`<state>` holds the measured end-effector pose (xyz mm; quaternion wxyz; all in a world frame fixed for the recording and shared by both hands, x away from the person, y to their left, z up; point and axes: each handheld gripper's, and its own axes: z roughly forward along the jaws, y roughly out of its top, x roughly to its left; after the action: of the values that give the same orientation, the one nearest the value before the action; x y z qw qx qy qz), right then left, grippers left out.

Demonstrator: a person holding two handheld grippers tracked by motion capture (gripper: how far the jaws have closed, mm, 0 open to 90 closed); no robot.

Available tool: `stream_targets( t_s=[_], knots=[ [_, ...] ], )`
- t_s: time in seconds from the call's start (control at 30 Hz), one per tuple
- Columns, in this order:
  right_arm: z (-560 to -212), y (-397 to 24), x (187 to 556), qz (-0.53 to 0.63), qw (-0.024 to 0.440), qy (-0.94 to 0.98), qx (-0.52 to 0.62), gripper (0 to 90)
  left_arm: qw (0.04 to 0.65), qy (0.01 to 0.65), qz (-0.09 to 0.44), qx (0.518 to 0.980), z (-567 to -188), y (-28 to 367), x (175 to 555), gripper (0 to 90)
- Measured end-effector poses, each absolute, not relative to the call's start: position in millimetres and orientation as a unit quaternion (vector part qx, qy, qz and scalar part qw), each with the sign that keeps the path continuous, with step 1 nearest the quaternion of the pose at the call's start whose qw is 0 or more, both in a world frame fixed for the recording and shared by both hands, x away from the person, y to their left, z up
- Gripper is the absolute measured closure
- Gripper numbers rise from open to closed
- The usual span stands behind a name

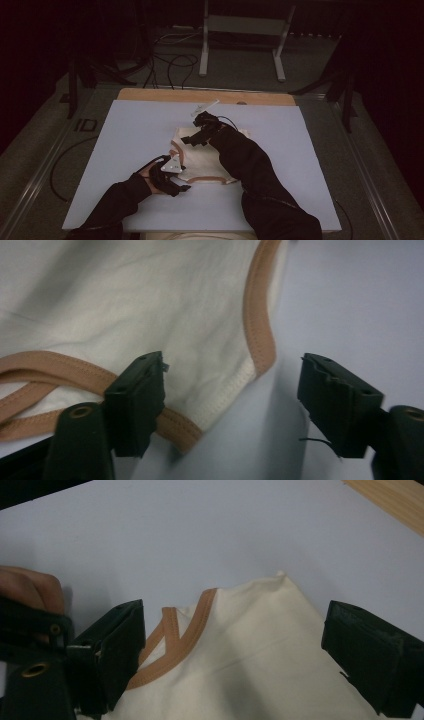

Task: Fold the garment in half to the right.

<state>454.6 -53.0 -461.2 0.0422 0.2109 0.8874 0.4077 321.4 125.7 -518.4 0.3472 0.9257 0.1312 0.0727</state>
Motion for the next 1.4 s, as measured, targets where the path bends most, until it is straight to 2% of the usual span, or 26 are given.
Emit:
stream_targets(
  t_s=[0.13,0.17,0.37,0.5,0.63,0.97,1.07,1.37,1.4],
  knots=[
    [-462.5,-51.4,455.0,0.407,0.039,0.888,0.211,10.2,0.35,0.132,0.084,0.924,-517.7,123.2,323.6,41.0],
    [-463.1,-50.8,455.1,0.408,0.037,0.887,0.211,10.2,0.356,0.135,0.084,0.921,-519.0,120.6,327.6,41.0],
    [-464.7,-47.6,456.5,0.406,0.036,0.889,0.209,10.2,0.363,0.131,0.08,0.919,-519.2,115.8,330.1,67.5],
    [-466.0,-45.7,458.8,0.402,0.036,0.891,0.208,10.2,0.363,0.144,0.087,0.916,-519.3,115.9,332.2,80.0],
    [-466.6,-42.7,462.3,0.401,0.037,0.892,0.205,10.3,0.36,0.139,0.09,0.918,-518.7,115.1,330.0,83.6],
    [-466.0,-28.8,479.2,0.406,0.035,0.884,0.227,10.3,0.365,0.143,0.09,0.916,-519.9,115.6,329.5,84.2],
    [-468.4,-23.5,487.3,0.399,0.038,0.885,0.235,13.2,0.366,0.142,0.09,0.915,-520.2,116.1,329.6,84.2],
    [-482.3,-11.6,503.0,0.385,0.029,0.88,0.277,13.9,0.367,0.139,0.092,0.915,-520.5,116.1,329.3,84.2],
    [-485.8,-9.1,504.8,0.379,0.027,0.878,0.29,17.9,0.367,0.138,0.092,0.915,-520.5,116.3,329.4,84.2]
  ],
)
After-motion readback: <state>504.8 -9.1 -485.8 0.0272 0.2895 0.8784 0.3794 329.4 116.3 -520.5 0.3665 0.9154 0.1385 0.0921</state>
